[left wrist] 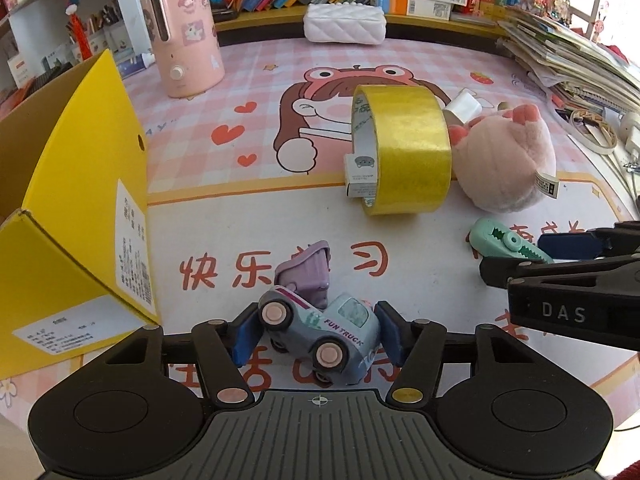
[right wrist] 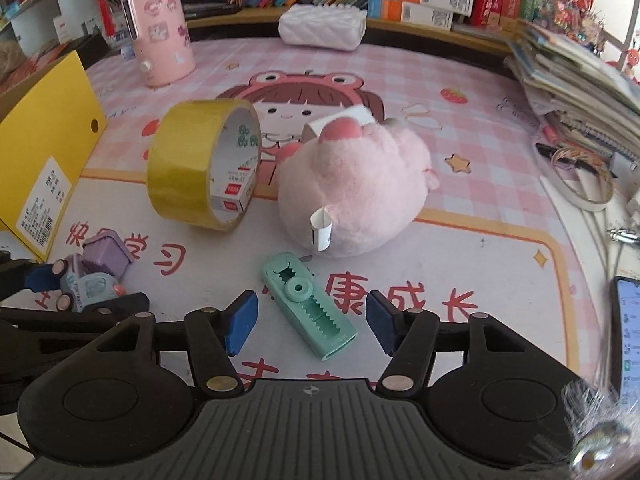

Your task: Organize objects

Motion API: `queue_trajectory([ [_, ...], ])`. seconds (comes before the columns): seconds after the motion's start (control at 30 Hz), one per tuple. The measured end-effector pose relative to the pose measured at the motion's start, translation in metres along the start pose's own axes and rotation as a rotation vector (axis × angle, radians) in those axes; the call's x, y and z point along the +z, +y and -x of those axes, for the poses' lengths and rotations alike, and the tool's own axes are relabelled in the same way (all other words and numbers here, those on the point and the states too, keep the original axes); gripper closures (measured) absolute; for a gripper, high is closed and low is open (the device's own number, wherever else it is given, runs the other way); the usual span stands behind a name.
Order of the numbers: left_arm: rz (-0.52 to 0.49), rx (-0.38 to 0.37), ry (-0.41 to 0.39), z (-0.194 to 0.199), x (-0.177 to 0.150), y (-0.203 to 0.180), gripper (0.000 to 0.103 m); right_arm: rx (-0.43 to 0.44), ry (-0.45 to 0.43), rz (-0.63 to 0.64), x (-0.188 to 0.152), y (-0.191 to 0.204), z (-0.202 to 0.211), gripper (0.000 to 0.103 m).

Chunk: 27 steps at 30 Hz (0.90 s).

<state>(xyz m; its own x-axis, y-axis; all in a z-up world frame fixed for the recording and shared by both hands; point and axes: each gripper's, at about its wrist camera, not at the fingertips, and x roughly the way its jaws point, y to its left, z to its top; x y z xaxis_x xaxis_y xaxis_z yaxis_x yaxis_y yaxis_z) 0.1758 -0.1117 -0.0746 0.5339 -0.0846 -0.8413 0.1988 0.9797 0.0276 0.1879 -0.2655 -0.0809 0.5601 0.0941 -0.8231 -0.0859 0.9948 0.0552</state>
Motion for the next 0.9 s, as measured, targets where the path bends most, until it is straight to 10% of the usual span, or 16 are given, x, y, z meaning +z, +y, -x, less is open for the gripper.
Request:
queue_trajectory([
  [0.23,0.023,-0.013,-0.043,0.013,0.0,0.006,0.044,-0.007,-0.02,0.034,-0.001,0.006,0.001,0.08],
  [0.9,0.054,-0.024,-0.165,0.069,-0.031,0.044,0.044,0.027,-0.098,0.069,-0.021,0.061,0.048,0.08],
])
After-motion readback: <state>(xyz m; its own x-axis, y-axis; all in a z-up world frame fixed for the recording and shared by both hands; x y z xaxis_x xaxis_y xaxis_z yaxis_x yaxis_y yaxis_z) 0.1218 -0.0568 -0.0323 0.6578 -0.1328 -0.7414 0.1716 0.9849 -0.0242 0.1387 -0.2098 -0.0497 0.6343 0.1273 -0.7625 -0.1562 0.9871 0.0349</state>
